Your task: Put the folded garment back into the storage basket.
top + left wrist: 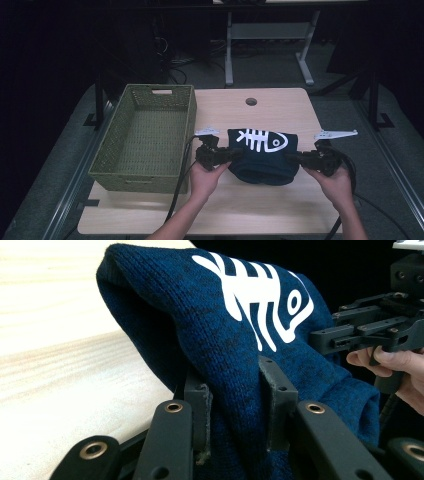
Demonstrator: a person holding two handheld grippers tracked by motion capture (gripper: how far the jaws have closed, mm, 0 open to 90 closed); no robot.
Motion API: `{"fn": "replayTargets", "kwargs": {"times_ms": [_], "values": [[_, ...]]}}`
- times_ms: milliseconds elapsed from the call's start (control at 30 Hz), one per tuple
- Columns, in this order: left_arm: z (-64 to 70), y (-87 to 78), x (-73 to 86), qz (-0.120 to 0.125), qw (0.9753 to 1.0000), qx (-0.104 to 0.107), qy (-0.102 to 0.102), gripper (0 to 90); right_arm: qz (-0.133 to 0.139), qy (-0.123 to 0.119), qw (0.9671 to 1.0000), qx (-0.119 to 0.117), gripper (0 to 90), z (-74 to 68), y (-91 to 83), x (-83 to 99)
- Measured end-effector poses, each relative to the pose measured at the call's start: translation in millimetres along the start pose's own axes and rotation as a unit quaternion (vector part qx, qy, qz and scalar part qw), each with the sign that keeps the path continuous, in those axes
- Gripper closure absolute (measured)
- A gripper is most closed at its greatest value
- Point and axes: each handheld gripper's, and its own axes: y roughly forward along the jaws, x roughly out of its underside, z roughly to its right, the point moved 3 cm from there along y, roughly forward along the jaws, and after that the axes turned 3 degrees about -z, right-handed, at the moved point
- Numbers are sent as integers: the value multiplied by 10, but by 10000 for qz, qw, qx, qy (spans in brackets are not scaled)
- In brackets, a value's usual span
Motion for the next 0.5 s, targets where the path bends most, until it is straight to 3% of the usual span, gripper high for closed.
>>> {"fn": "replayTargets", "kwargs": {"times_ms": [500], "values": [[-5, -295, -149, 117, 9998, 142, 20, 707, 90, -146, 9998, -47, 733, -203, -13, -214]]}}
